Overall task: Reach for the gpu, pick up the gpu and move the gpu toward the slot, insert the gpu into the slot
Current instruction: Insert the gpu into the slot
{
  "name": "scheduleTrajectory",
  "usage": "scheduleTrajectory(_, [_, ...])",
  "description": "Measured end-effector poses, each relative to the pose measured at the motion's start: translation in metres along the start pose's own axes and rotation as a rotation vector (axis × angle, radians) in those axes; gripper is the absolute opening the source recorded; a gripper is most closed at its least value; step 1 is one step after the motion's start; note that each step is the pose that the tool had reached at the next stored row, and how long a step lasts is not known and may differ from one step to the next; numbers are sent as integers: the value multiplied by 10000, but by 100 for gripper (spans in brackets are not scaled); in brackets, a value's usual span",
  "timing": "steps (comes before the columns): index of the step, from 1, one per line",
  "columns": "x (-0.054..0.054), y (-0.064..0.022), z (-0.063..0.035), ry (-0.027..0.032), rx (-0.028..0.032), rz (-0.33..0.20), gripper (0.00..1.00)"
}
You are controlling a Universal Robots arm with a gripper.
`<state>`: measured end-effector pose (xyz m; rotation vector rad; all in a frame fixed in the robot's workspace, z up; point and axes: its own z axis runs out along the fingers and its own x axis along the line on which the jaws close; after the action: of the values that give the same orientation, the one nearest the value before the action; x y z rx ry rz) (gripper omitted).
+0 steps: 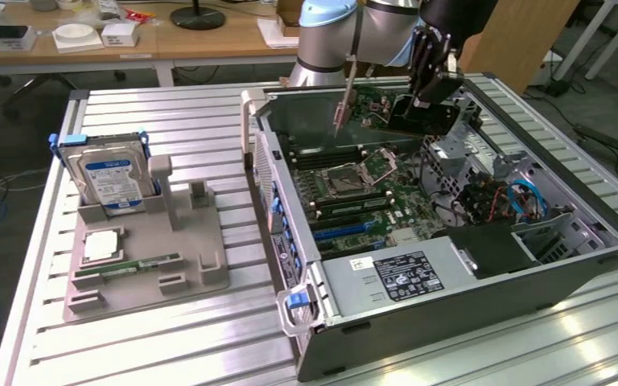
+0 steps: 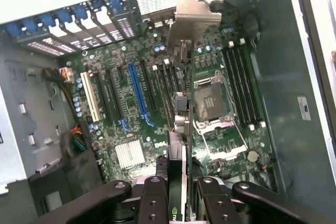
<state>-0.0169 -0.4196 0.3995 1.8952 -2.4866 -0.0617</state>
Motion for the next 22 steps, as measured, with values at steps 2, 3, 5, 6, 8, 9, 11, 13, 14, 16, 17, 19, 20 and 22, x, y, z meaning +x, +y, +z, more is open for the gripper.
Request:
scheduleTrajectory(2, [0, -2, 0, 6, -2, -176, 26])
scheduleTrajectory(3, [0, -2, 0, 7, -2, -186, 26])
scheduleTrajectory(5, [-1, -2, 1, 7, -3, -188, 26])
scheduleTrajectory(6, [-1, -1, 1, 8, -3, -188, 26])
scheduleTrajectory(8, [-1, -1, 2, 7, 1, -190, 26])
scheduleTrajectory(9, [0, 0, 4, 4, 17, -234, 26])
scheduleTrajectory(11, [0, -1, 16, 13, 34, -512, 26])
scheduleTrajectory(13, [0, -1, 36, 17, 59, -845, 26])
scheduleTrajectory(14, [0, -2, 45, 24, 59, -1025, 26])
scheduleTrajectory(16, [1, -2, 66, 35, 59, -1379, 26])
scheduleTrajectory(17, [1, -2, 78, 40, 59, -1552, 26])
scheduleTrajectory(19, [1, -3, 102, 51, 57, -1845, 26])
scheduleTrajectory(20, [3, -4, 114, 57, 56, -1984, 26])
scheduleTrajectory(22, [6, -5, 133, 61, 55, -2152, 26])
